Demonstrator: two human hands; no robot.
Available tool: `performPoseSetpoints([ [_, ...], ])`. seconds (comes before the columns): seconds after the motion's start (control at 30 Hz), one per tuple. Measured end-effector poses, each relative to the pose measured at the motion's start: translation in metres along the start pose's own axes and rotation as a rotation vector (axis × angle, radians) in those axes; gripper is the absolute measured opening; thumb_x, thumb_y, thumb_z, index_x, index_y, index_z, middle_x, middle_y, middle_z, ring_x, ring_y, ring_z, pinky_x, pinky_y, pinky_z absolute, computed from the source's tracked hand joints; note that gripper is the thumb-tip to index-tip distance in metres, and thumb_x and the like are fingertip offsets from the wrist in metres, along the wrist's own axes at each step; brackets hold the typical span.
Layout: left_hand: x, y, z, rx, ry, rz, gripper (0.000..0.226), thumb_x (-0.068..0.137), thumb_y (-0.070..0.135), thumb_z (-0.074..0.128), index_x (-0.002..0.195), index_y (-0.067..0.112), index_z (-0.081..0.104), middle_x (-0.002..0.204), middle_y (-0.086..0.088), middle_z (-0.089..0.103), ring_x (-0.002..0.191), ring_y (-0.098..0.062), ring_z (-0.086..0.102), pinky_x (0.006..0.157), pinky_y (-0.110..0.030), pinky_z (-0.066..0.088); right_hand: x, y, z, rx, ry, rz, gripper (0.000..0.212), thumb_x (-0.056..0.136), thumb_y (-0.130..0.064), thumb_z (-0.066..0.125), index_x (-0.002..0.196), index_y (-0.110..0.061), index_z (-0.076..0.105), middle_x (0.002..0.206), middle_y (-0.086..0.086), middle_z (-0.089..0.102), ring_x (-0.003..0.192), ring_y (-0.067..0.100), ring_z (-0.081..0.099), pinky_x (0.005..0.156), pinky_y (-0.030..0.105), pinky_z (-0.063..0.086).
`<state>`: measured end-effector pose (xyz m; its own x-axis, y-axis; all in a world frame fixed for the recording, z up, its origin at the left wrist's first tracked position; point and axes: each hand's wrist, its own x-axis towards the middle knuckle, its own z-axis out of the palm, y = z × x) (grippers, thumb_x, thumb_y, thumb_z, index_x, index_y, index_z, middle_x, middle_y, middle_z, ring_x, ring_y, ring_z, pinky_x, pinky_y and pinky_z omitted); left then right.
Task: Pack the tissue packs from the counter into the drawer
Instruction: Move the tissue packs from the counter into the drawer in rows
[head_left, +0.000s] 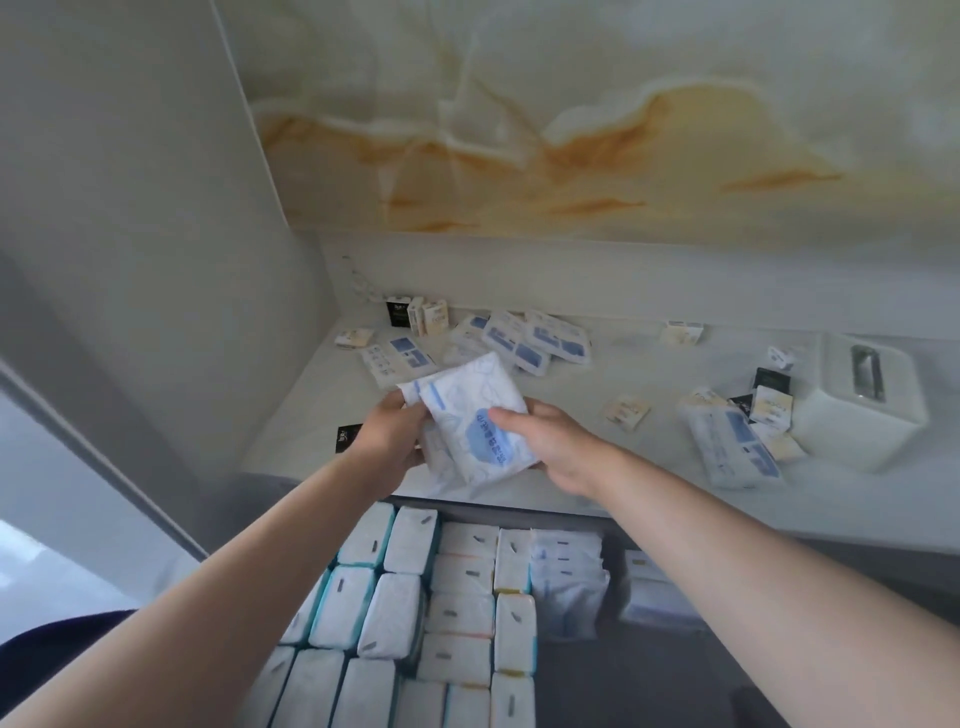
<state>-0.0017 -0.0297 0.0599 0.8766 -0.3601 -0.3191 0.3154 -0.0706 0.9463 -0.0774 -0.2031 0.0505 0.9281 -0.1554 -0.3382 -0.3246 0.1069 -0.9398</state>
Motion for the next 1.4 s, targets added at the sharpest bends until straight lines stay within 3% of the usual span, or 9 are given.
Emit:
performPoseSetpoints([
  [0.13,-0.020,0.005,0.010,-0.207,-0.169,-0.098,0.042,0.104,0.043,0.037,0.123,0.015,0.063,0.120,-0.011,0.069,0.107,-0.028,0.067,0.088,-0.047,0.055,-0.020,0.007,0.004,-0.120,0.091,-0.031,0.032,0.098,-0.030,0.061,0.124,-0.014,0.052,0.122,0.006,0.067,0.109,0.021,0.065,0.097,0.041,0.053],
  [0.27,-0.029,-0.006,0.014,0.063,-0.207,-0.009,0.056,0.083,0.047,0.071,0.125,0.014,0.054,0.118,-0.013,0.068,0.100,-0.026,0.071,0.090,-0.050,0.056,-0.044,0.009,-0.001,-0.327,0.166,-0.048,0.052,0.091,-0.041,0.068,0.126,-0.024,0.034,0.116,-0.002,0.060,0.099,0.011,0.063,0.081,0.032,0.055],
  [0.37,-0.034,-0.016,0.021,0.267,-0.209,0.021,0.065,0.066,0.049,0.080,0.114,0.010,0.061,0.105,-0.013,0.072,0.093,-0.027,0.072,0.087,-0.050,0.057,-0.056,0.020,-0.010,-0.402,0.178,-0.007,0.074,0.076,-0.048,0.077,0.130,-0.033,0.028,0.113,-0.001,0.064,0.099,0.016,0.067,0.085,0.037,0.056],
  [0.47,-0.042,-0.026,0.030,0.348,-0.250,0.051,0.031,0.083,0.031,0.076,0.104,0.010,0.066,0.099,-0.013,0.073,0.091,-0.027,0.072,0.084,-0.044,0.058,-0.066,0.031,-0.022,-0.472,0.129,-0.030,0.053,0.080,-0.036,0.078,0.125,-0.024,0.052,0.111,-0.006,0.069,0.098,0.010,0.068,0.088,0.036,0.056],
  [0.53,-0.045,-0.032,0.036,0.355,-0.280,0.071,0.030,0.085,0.027,0.075,0.110,0.015,0.063,0.102,-0.011,0.072,0.090,-0.024,0.072,0.076,-0.038,0.059,-0.078,0.032,-0.029,-0.481,0.083,-0.047,0.037,0.084,-0.029,0.075,0.119,-0.025,0.062,0.106,-0.009,0.071,0.096,0.010,0.068,0.084,0.030,0.057],
  [0.73,-0.055,-0.057,0.061,0.433,-0.338,0.127,0.033,0.086,0.024,0.073,0.113,0.026,0.055,0.106,-0.008,0.066,0.092,-0.022,0.068,0.072,-0.032,0.058,-0.102,0.042,-0.059,-0.656,0.134,-0.057,0.075,0.073,-0.033,0.082,0.131,-0.044,0.036,0.100,0.000,0.059,0.084,0.014,0.063,0.070,0.027,0.050],
  [0.9,-0.058,-0.082,0.078,1.075,-0.425,0.263,0.036,0.076,0.036,0.074,0.108,0.031,0.059,0.097,0.012,0.062,0.088,-0.011,0.059,0.071,-0.022,0.045,-0.118,0.065,-0.078,-1.021,0.016,0.014,0.041,0.071,-0.033,0.075,0.105,-0.039,0.053,0.094,-0.013,0.064,0.084,0.010,0.062,0.068,0.028,0.049],
  [1.17,-0.063,-0.153,0.100,1.496,-0.575,0.431,0.049,0.081,0.044,0.068,0.123,0.023,0.056,0.122,0.001,0.055,0.112,-0.020,0.054,0.088,-0.030,0.045,-0.104,0.137,-0.070,-1.412,-0.132,0.130,0.024,0.077,-0.018,0.067,0.100,-0.018,0.060,0.101,0.004,0.062,0.093,0.028,0.062,0.076,0.037,0.054],
  [1.4,-0.050,-0.179,0.098,1.691,-0.592,0.635,0.043,0.083,0.046,0.060,0.119,0.023,0.054,0.117,0.000,0.057,0.107,-0.022,0.053,0.085,-0.033,0.041,-0.091,0.180,-0.067,-1.517,-0.093,0.012,0.030,0.090,-0.021,0.063,0.118,-0.012,0.055,0.118,0.010,0.056,0.105,0.034,0.063,0.073,0.035,0.043],
])
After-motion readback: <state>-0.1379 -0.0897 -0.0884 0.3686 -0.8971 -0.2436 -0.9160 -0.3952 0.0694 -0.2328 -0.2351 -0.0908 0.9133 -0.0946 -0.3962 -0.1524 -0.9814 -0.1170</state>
